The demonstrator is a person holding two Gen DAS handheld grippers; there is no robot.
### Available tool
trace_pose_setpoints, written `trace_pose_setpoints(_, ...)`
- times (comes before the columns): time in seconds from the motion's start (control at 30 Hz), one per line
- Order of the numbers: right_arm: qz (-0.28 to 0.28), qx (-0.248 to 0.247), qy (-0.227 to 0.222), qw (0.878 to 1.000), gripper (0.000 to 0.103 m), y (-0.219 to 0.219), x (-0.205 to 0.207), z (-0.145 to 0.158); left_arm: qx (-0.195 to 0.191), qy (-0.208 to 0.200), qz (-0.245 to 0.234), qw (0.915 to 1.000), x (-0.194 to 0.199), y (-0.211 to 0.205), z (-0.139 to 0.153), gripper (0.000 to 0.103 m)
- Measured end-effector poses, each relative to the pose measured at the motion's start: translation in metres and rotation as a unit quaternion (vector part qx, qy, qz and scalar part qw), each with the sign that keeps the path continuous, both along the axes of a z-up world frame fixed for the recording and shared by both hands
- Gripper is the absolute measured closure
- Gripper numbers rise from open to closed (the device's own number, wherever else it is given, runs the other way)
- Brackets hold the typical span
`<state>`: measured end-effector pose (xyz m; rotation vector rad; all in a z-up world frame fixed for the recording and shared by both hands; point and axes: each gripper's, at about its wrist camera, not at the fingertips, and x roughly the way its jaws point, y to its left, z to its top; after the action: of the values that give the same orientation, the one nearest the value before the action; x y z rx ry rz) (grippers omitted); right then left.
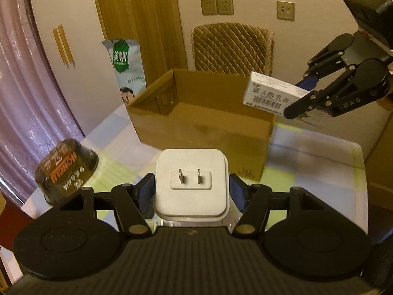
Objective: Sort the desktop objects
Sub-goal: 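Carry the plug adapter and medicine box with both grippers over the cardboard box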
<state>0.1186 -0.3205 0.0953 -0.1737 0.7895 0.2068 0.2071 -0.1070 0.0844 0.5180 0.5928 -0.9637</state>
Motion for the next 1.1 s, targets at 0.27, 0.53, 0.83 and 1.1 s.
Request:
trace_pose_setpoints(0.27,0.000,0.008,-0.006,1.000,0.078,-0.056,0.049,-0.004,-0.004,-0.003,0.008,1.0000,0.027,-0.064,0.012,0.043)
trace_pose_setpoints(0.53,-0.028,0.032,0.009,0.999,0.078,-0.097,0.091,-0.024,0.003,0.002,-0.012,0.9999,0.063,-0.135,0.003,0.043)
trace_pose_setpoints(0.83,-0.040,0.042,0.038,0.998,0.078,-0.123,0.124,-0.053,0.030,0.007,-0.033,0.9990,0.092,-0.193,-0.020,0.043)
trace_pose_setpoints(1.1,-0.041,0.040,0.066,0.996,0.078,-0.133,0.143,-0.081,0.057,0.019,-0.044,0.9972,0.111,-0.222,-0.051,0.043)
